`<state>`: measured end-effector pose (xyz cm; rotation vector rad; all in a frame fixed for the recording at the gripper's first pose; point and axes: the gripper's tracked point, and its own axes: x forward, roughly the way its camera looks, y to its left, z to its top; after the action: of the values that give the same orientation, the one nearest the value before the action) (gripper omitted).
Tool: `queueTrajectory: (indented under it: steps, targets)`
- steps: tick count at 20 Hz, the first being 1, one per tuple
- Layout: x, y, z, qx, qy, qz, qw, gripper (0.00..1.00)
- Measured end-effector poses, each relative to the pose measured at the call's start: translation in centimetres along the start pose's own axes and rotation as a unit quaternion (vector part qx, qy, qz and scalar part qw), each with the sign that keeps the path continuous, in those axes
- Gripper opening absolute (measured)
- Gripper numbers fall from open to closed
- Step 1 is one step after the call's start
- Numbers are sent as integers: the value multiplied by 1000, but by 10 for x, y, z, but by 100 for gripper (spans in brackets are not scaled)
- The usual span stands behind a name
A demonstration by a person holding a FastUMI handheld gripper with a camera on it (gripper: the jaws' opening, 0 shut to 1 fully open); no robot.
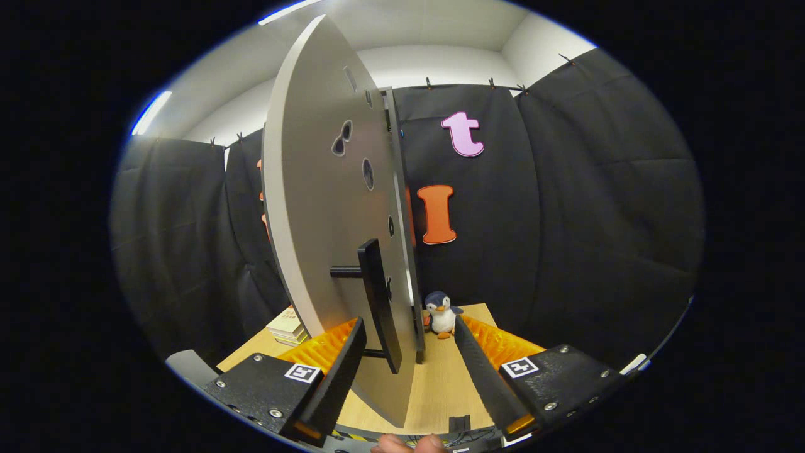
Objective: Open the shoe cabinet door, grab the shoes and put them into the shoe cabinet, then close the shoe cabinet door.
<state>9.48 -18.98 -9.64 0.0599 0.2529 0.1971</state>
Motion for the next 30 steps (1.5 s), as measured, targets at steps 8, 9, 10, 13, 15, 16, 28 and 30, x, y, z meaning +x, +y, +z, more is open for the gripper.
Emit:
queueTrajectory:
  steps: [8, 9, 10, 13, 15, 16, 28, 30]
  targets:
    - [16, 84, -3, -20, 9, -15, 1000, 90]
    - [19, 96, -3, -25, 8, -17, 1000, 90]
    - [23, 107, -3, -29, 7, -19, 999, 90]
    - [36, 131, -2, -36, 3, -37, 999, 90]
    - [44, 149, -1, -32, 1, -39, 999, 90]
    - [49, 157, -1, -28, 1, -38, 999, 90]
    - [144, 259, -5, -10, 13, 9, 1000, 90]
    - [162, 266, -4, -10, 5, 12, 1000, 90]
